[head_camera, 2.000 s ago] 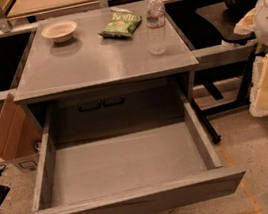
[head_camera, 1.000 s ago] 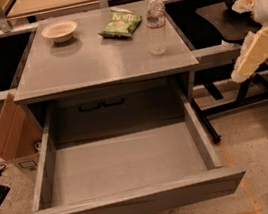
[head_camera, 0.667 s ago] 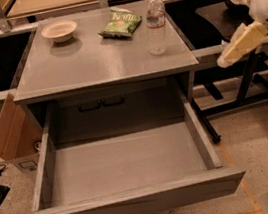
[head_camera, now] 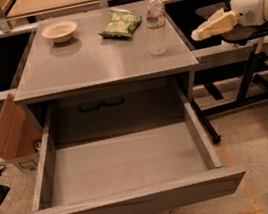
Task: Place water bottle into top drawer
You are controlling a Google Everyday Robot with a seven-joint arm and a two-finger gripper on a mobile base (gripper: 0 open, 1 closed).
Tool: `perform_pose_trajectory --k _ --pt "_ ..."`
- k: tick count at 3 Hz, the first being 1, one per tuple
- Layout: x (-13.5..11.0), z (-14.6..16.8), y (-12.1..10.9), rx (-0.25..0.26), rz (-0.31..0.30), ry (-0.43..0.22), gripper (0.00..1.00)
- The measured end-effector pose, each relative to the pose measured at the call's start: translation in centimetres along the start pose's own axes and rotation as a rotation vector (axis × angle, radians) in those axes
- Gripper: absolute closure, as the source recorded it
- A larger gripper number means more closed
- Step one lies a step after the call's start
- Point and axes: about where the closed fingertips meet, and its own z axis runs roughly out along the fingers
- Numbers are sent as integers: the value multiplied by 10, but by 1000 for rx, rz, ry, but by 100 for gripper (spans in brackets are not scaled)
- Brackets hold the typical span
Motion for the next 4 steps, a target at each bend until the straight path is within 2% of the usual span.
perform_pose_trajectory --k 1,2,3,4 --pt "2 5 -3 3 13 -13 0" --pt "3 17 -7 17 65 -40 0" --pt "5 66 -12 30 204 -108 0" --pt "4 99 -9 12 256 -123 0"
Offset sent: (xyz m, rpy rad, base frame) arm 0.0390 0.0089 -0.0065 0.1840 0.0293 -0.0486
